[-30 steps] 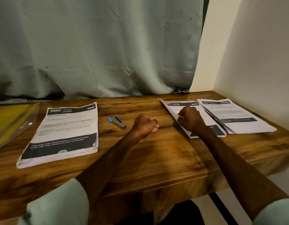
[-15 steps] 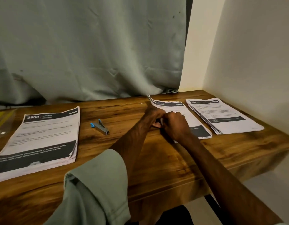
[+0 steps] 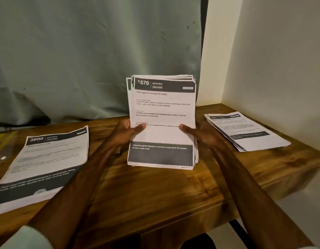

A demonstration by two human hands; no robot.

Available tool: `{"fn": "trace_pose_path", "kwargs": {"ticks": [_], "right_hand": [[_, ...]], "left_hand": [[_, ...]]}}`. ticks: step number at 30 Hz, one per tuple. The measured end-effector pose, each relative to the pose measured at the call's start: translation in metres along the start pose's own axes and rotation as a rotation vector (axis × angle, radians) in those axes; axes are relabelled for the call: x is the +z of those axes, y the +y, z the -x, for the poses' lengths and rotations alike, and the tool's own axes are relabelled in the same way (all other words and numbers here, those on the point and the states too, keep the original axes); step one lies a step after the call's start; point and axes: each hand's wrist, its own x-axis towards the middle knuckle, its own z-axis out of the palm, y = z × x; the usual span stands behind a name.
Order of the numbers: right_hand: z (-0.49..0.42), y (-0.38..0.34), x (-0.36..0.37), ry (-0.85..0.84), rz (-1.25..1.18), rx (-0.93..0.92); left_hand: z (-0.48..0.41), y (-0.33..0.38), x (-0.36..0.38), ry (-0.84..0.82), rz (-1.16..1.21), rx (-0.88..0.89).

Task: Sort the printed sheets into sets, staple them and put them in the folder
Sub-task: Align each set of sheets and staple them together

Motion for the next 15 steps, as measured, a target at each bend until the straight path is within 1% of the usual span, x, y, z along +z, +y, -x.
{"fn": "trace_pose_path", "kwargs": {"ticks": [2,4,6,11,15], "right_hand": [[-0.013,0.002,0.019,0.032,-0.014,-0.083],[-0.022,-0.008,0.034,0.106,0.024,-0.166],[-0.031,-0.018,0.046,0.153,0.064,-0.258],[-0.042,-0.033,0.048,0.257,0.018,-0.399],[-0.044,-0.02,0.036,0.287,0.044,-0.39]], "left_hand": [[0.007,0.005,-0.008,0.084,-0.025,0.07],[0.009,0.012,-0.013,0.176,-0.017,0.143],[0.01,0.023,-0.018,0.228,0.017,0.187],[0.005,0.052,-0.011,0.212,0.068,0.314],[0.002,0.04,0.005,0.184,0.12,0.305]]}}
